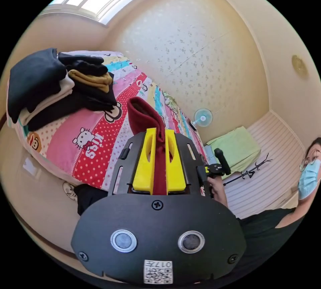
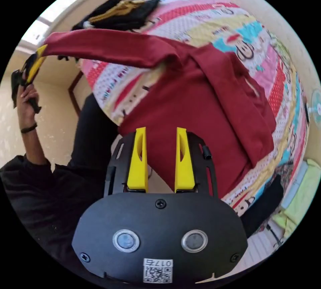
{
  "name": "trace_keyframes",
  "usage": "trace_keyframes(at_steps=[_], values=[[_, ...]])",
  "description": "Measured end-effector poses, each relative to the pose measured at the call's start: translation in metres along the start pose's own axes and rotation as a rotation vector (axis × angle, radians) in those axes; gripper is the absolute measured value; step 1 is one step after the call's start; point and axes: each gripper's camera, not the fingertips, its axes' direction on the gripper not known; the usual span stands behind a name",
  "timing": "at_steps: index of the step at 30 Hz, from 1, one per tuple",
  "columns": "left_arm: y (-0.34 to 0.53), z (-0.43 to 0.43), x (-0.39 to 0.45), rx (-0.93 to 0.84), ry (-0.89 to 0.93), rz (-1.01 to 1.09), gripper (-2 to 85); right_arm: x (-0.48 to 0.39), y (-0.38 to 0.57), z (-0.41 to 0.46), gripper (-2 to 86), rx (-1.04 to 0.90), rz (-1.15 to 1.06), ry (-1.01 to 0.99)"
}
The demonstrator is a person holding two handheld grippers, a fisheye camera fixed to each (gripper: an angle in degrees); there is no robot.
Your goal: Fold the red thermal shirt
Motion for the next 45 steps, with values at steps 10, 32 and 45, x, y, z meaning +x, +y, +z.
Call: trace_keyframes(at_steps=[10,32,45], values=[[0.018,0.022,0.036,0.0,0.087,0.01,5.1,-0.091,-0.031,-0.03,13.1,0.225,-0.351,-0.029],[0.107,0.18,-0.028,-0.427,0.076,-0.09,5.6,0.381,0.378,-0.087,2.8,0.505,1.031,-0.082],[0.139,0.289,0.01,-0.525,-0.071,0.116,9.4,0.374,0.473,-0.176,8.3,0.565,0.959,-0.08]])
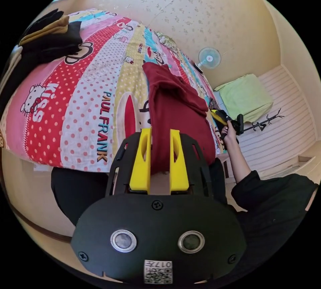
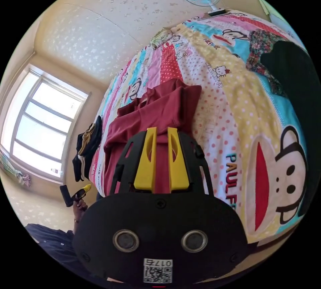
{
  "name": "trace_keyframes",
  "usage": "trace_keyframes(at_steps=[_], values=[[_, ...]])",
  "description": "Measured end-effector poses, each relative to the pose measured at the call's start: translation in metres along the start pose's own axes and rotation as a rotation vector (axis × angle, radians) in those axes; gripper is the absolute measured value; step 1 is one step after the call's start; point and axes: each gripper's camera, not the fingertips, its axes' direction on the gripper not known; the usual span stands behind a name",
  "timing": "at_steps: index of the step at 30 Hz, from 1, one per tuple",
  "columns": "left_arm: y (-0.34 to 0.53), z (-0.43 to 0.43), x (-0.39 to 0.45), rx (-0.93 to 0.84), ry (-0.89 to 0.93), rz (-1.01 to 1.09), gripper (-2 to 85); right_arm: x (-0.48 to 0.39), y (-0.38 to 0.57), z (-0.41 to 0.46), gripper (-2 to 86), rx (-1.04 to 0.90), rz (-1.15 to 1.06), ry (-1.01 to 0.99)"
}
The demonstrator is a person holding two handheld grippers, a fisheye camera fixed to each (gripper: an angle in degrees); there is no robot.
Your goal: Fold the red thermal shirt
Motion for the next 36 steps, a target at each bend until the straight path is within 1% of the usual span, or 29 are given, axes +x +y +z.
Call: trace_keyframes(at_steps=[2,3,4,5,6,8,10,13,15,16,18,20,22,24,26,28,29,31,33,35,36], values=[[0.0,0.029,-0.004,-0.069,-0.003,-0.012,10.0,0.008,0.012,-0.006,11.2,-0.09,0.013,0.05],[0.003,0.05,-0.007,-0.142,0.015,-0.031,10.5,0.013,0.021,-0.004,12.9,-0.208,0.019,0.094],[0.005,0.055,-0.008,-0.143,0.026,-0.035,10.8,0.018,0.032,0.0,14.3,-0.343,0.023,0.119],[0.011,0.054,-0.007,-0.089,0.035,-0.04,11.1,0.02,0.038,0.001,14.7,-0.391,0.017,0.112],[0.015,0.057,-0.005,-0.099,0.003,-0.04,11.1,0.02,0.052,-0.003,15.4,-0.42,0.004,0.076],[0.019,0.068,-0.002,-0.149,-0.047,0.005,8.9,0.019,0.071,-0.014,15.1,-0.415,0.003,0.074],[0.021,0.074,-0.001,-0.138,-0.059,0.031,8.3,0.014,0.086,-0.015,14.1,-0.504,0.003,0.15],[0.016,0.086,-0.004,-0.155,-0.059,0.024,8.0,0.006,0.094,0.004,12.6,-0.578,-0.024,0.237],[0.007,0.094,-0.007,-0.216,-0.041,-0.011,7.1,-0.002,0.093,0.006,11.3,-0.594,-0.042,0.311],[0.004,0.095,-0.007,-0.238,-0.033,-0.013,6.3,-0.011,0.091,0.004,9.1,-0.626,-0.065,0.326],[-0.005,0.086,-0.003,-0.262,0.009,0.018,4.1,-0.028,0.088,-0.007,6.1,-0.632,-0.117,0.365],[-0.008,0.072,0.005,-0.252,0.032,0.076,3.5,-0.046,0.087,-0.024,4.6,-0.615,-0.168,0.348],[-0.011,0.052,0.016,-0.237,0.029,0.144,2.6,-0.071,0.091,-0.057,3.7,-0.538,-0.242,0.338],[-0.011,0.016,0.031,-0.212,0.03,0.229,0.1,-0.087,0.098,-0.086,3.2,-0.459,-0.272,0.356],[-0.011,-0.014,0.037,-0.172,0.017,0.277,-0.6,-0.101,0.103,-0.115,2.7,-0.398,-0.307,0.361],[-0.013,-0.032,0.035,-0.164,-0.05,0.266,-0.8,-0.114,0.108,-0.142,2.0,-0.347,-0.344,0.316],[-0.016,-0.033,0.03,-0.186,-0.083,0.249,-0.7,-0.114,0.108,-0.144,1.8,-0.348,-0.346,0.312],[-0.02,-0.023,0.018,-0.189,-0.085,0.21,-0.5,-0.105,0.104,-0.142,1.4,-0.309,-0.322,0.395],[-0.027,0.005,0.006,-0.175,0.02,0.151,0.4,-0.095,0.098,-0.132,1.4,-0.315,-0.285,0.443],[-0.032,0.028,0.005,-0.156,0.036,0.113,4.7,-0.088,0.092,-0.121,1.7,-0.338,-0.261,0.406],[-0.037,0.045,0.009,-0.152,-0.016,0.098,7.1,-0.084,0.088,-0.114,2.3,-0.345,-0.24,0.355]])
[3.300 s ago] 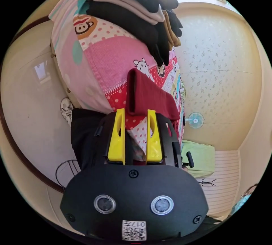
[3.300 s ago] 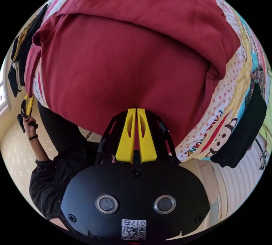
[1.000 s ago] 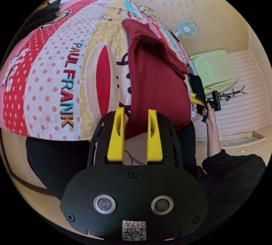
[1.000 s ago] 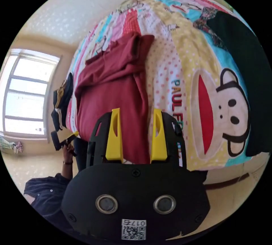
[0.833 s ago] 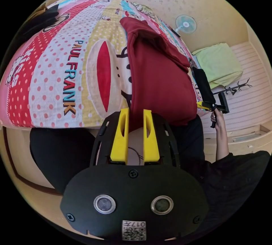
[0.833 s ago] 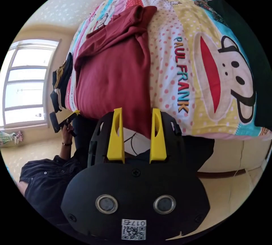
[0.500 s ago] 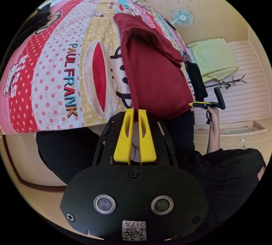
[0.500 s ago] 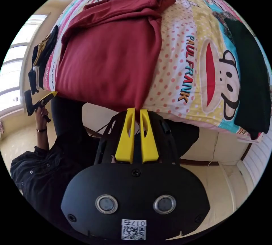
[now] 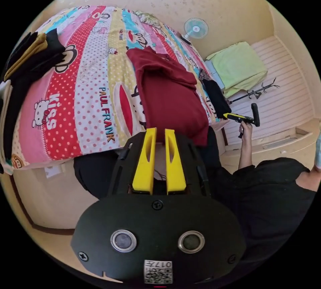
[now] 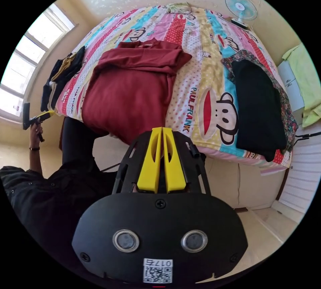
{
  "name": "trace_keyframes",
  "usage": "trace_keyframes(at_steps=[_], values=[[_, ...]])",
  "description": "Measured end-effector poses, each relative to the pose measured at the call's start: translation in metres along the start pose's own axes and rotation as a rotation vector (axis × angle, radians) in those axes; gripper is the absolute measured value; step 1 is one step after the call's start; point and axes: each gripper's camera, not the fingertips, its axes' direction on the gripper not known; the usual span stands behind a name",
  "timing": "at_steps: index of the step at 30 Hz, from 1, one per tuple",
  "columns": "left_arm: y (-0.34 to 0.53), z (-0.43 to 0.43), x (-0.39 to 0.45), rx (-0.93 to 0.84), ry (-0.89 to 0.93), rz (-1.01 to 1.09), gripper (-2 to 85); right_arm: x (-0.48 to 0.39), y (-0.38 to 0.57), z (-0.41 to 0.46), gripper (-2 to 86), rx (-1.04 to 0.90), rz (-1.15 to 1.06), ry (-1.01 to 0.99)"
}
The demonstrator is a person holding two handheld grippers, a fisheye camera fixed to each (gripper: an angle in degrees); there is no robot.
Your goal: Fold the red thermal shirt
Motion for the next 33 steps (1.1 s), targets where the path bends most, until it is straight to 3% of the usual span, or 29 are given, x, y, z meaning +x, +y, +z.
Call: trace_keyframes(at_steps=[3,6,11,13,17,20,24,27,29,31,33], values=[[-0.025,0.044,0.011,-0.063,-0.216,-0.019,11.7,0.005,-0.015,0.016,5.4,-0.005,0.015,-0.14],[-0.04,0.101,0.007,-0.236,-0.22,-0.026,13.8,0.012,-0.029,0.04,10.6,-0.07,0.065,-0.105],[-0.022,0.102,0.012,-0.095,-0.259,-0.061,13.8,0.026,-0.02,0.096,17.0,-0.21,0.152,-0.069],[-0.015,0.102,0.013,-0.079,-0.233,-0.081,11.9,0.022,0.0,0.088,15.8,-0.124,0.157,-0.037],[-0.013,0.105,0.03,-0.152,-0.28,0.029,4.3,0.013,0.014,0.085,6.5,-0.178,0.128,-0.089],[-0.028,0.082,0.038,-0.183,-0.21,0.079,3.6,0.001,0.017,0.052,4.5,-0.128,0.078,-0.073],[-0.063,0.017,0.06,-0.082,-0.079,0.162,3.1,-0.015,0.011,-0.014,3.6,0.031,0.014,-0.136],[-0.1,-0.023,0.082,0.024,-0.188,0.247,3.2,-0.019,-0.012,-0.062,3.5,0.193,-0.051,-0.147],[-0.128,-0.029,0.083,0.057,-0.249,0.257,3.6,-0.015,-0.038,-0.073,3.6,0.172,-0.06,-0.108],[-0.158,-0.017,0.07,0.024,-0.27,0.239,4.1,-0.001,-0.076,-0.063,3.9,0.131,-0.057,-0.061],[-0.188,0.014,0.036,-0.142,-0.234,0.118,4.9,0.016,-0.097,-0.042,4.5,0.103,-0.019,-0.06]])
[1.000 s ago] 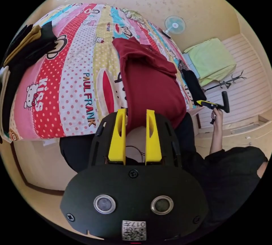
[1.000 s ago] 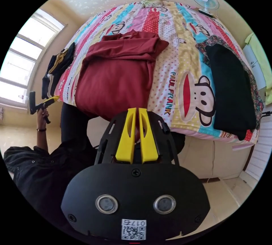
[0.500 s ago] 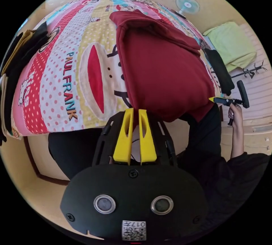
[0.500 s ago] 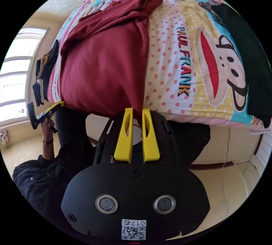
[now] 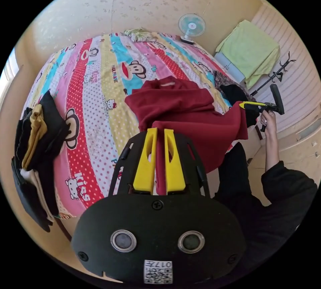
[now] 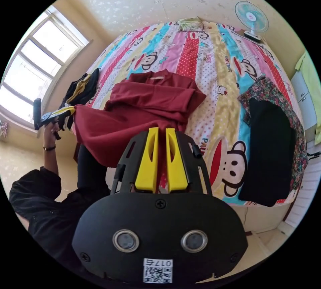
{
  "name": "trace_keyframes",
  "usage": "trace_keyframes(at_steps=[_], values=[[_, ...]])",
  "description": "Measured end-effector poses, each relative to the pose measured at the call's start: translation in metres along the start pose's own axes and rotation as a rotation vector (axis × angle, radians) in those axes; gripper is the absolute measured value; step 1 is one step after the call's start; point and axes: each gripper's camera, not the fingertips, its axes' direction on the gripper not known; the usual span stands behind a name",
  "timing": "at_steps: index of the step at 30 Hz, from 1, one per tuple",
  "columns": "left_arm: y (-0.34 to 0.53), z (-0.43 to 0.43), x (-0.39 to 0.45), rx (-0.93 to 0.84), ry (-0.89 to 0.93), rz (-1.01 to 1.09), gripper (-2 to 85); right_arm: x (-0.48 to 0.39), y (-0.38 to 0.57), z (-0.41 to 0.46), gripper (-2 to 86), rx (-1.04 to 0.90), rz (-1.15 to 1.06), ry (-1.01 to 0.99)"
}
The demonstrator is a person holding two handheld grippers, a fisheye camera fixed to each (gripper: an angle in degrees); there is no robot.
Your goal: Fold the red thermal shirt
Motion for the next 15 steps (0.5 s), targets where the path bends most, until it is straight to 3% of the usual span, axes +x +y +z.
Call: trace_keyframes(at_steps=[4,11,15], values=[[0.001,0.016,-0.024,-0.081,0.058,-0.038,5.1,0.034,-0.001,0.033,8.0,-0.131,0.108,-0.035],[0.078,0.008,-0.029,0.102,0.077,-0.133,13.3,0.043,0.064,0.015,14.1,-0.066,0.11,-0.059],[0.106,0.046,-0.028,0.095,0.058,-0.191,12.5,0.052,0.107,0.037,15.1,-0.036,0.167,-0.133]])
